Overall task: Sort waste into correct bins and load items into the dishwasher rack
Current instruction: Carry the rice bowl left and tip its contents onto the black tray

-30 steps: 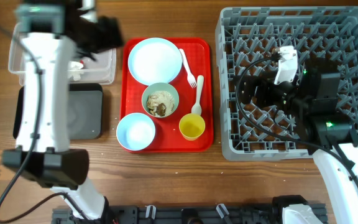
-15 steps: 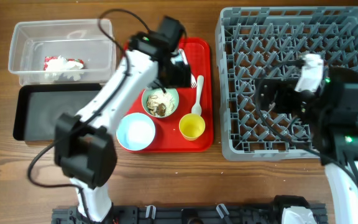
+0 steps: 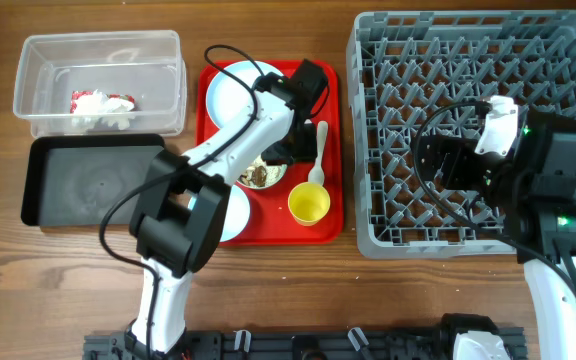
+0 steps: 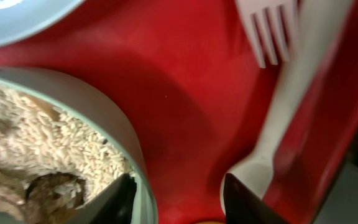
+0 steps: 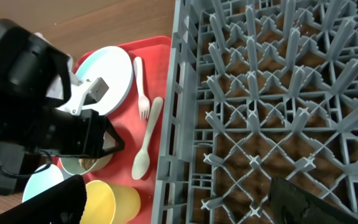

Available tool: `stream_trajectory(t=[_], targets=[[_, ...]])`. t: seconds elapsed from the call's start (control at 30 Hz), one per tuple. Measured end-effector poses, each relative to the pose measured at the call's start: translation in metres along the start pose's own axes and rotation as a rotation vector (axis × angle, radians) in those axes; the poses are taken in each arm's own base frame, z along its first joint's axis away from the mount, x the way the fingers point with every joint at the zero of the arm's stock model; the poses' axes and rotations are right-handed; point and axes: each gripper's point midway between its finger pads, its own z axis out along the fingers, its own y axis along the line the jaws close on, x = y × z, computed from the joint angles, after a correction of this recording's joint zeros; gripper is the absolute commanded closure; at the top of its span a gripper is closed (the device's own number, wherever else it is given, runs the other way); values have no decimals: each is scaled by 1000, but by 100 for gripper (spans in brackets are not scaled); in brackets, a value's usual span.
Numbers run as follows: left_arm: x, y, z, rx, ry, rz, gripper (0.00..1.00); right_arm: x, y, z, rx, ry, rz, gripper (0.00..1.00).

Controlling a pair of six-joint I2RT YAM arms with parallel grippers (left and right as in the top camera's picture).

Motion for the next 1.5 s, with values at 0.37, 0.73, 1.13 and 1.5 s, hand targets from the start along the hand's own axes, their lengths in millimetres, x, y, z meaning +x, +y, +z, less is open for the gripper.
stream_trajectory(t=[0.37,0.73,1.13,1.5], targets=[[-2,5,5,-33,-10,-4,96,2,-3,6,3,20,9,5],[-2,27,-51,20,32,-43,96,2,-3,6,3,19,8,5],[-11,136,-156,178,-52,-220,96,-1,-2,6,1,9,4,5],[8,217,-117,405,50,-299,96,-2,-2,6,0,2,1,5]])
